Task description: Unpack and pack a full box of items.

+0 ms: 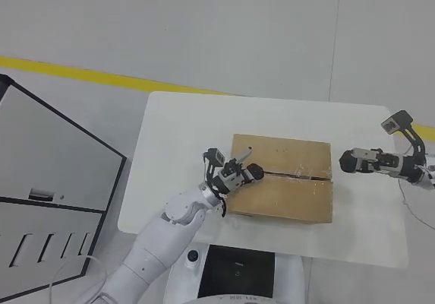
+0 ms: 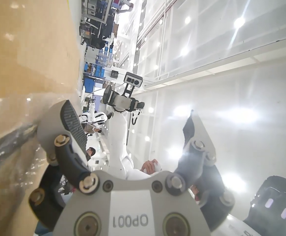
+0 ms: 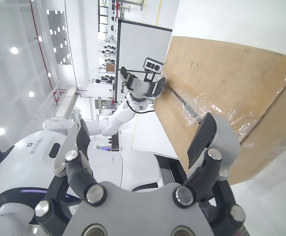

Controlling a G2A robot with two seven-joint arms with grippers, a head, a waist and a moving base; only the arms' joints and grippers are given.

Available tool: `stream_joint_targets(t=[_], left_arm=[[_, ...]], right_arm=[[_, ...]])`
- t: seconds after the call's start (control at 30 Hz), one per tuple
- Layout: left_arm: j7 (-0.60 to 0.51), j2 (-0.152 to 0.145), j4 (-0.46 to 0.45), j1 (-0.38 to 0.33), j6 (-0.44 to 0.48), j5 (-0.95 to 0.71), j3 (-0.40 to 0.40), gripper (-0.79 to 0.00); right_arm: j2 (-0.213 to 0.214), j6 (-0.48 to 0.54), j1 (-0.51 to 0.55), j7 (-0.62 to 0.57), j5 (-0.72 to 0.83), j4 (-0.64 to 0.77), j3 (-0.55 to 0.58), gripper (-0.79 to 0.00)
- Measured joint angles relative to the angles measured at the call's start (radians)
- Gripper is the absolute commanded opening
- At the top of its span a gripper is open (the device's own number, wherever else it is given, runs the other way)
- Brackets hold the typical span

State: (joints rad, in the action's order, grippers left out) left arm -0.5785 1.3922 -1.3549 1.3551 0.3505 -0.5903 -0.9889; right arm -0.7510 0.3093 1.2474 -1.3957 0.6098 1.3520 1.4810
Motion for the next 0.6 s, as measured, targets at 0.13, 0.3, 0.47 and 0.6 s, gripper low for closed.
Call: stream_joint_targets(t=[0.13,0.3,0.47,0.6], left_arm=[[-0.01,0.009,0.007,-0.029,-0.009,0.029,0.039,0.0],[0.039,0.015,-0.003,-0.08,-0.044,0.187,0.085,0.0],[0.067,0.016,-0.035,-0.117,-0.078,0.282,0.093,0.0],[0.099,0.009,-0.05,-0.111,-0.07,0.356,0.072,0.0]], right_arm=[[0.008,0.01,0.023,-0.008,0.021,-0.021,0.056,0.0],[0.016,0.021,0.057,-0.016,0.034,-0.046,0.121,0.0],[0.019,0.029,0.099,-0.016,0.05,-0.043,0.16,0.0],[0.018,0.03,0.121,-0.014,0.061,-0.032,0.169,0.0]])
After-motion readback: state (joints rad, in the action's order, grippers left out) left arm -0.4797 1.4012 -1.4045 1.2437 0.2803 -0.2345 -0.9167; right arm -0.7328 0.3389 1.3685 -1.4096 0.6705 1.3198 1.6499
